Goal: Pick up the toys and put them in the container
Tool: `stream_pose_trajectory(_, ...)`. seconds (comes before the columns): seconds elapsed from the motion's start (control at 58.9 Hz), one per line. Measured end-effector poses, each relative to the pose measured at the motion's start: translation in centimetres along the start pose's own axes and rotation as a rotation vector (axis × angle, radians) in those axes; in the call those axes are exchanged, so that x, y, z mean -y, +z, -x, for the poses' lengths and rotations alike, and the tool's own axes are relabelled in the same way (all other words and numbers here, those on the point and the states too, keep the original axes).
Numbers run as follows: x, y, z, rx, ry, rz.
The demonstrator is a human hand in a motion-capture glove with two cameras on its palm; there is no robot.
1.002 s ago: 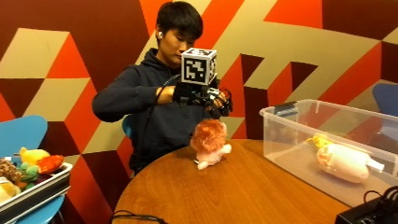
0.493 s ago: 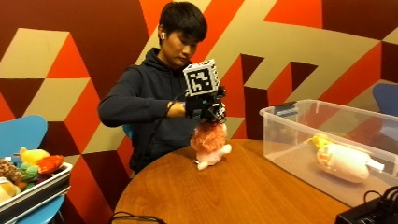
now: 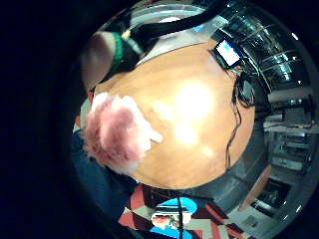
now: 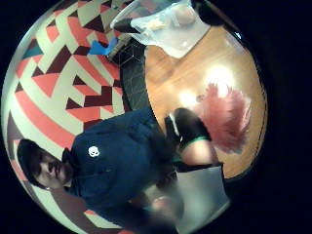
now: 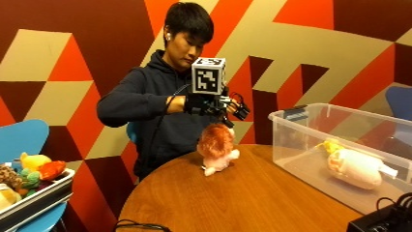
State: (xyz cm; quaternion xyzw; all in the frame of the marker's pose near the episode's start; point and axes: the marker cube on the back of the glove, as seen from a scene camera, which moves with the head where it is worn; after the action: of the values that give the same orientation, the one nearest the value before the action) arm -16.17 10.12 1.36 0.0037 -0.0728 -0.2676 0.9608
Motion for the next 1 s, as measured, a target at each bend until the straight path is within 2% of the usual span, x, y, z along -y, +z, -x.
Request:
stream_pose_trajectory(0.17, 0.2, 3.3, -0.8, 0.001, 0.044, 0.199)
stream_pose_trajectory(0.289, 0.6, 7.2, -0.8, -0.139, 0.078, 0.311)
stream_pose_trajectory(0.374, 1.1, 9.0, -0.5, -0.196, 0.033, 0.330)
stream_pose_trajectory(0.527, 2.8, 9.6, -0.3, -0.306, -0.040, 0.215)
stream_pose_trajectory(0.662, 3.6, 8.1, -0.3, -0.176, -0.036, 0.172)
stream_pose_trajectory(0.798, 3.9, 2.2, 0.4, -0.050, 0.001, -0.009)
stream_pose_trajectory(1.002, 5.0, -7.8, 1.0, 0.091, 0.069, -0.407)
